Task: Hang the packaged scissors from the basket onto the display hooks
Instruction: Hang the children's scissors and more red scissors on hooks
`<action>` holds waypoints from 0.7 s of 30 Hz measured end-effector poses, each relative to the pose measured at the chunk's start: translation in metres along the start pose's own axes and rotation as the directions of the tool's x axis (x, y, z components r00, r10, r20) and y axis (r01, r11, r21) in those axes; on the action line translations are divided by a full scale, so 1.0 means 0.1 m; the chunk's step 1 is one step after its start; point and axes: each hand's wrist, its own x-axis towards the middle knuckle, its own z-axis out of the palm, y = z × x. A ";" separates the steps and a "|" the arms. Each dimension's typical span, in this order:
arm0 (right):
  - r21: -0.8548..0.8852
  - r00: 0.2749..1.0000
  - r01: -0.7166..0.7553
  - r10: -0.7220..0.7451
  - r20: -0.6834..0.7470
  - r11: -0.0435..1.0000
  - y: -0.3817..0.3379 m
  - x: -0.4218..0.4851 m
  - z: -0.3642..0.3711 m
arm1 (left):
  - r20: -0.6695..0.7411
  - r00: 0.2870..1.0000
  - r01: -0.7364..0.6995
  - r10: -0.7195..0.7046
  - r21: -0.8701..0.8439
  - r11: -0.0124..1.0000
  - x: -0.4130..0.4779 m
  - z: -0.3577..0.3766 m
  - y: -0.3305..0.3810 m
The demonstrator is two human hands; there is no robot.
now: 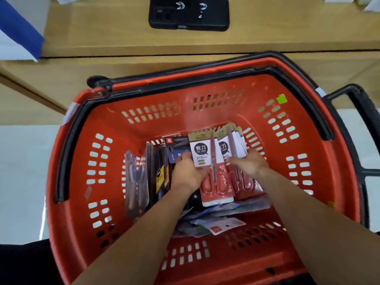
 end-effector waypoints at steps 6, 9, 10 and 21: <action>-0.036 0.994 0.101 -0.099 0.048 0.994 -0.03 0.04 -0.02 | 0.042 0.998 0.057 -0.052 -0.147 0.988 0.00 0.04 -0.14; -0.011 0.978 0.198 -0.196 0.065 0.980 -0.05 0.04 0.06 | 0.062 0.995 0.093 -0.083 -0.188 0.978 -0.11 0.13 -0.15; -0.005 0.973 0.225 -0.224 0.062 0.974 -0.04 0.04 0.08 | 0.051 0.996 0.085 -0.077 -0.170 0.982 -0.14 0.17 -0.17; 0.129 0.942 0.334 -0.329 -0.057 0.934 0.12 -0.14 -0.03 | 0.023 0.994 0.106 -0.107 -0.454 0.884 -0.43 0.22 -0.09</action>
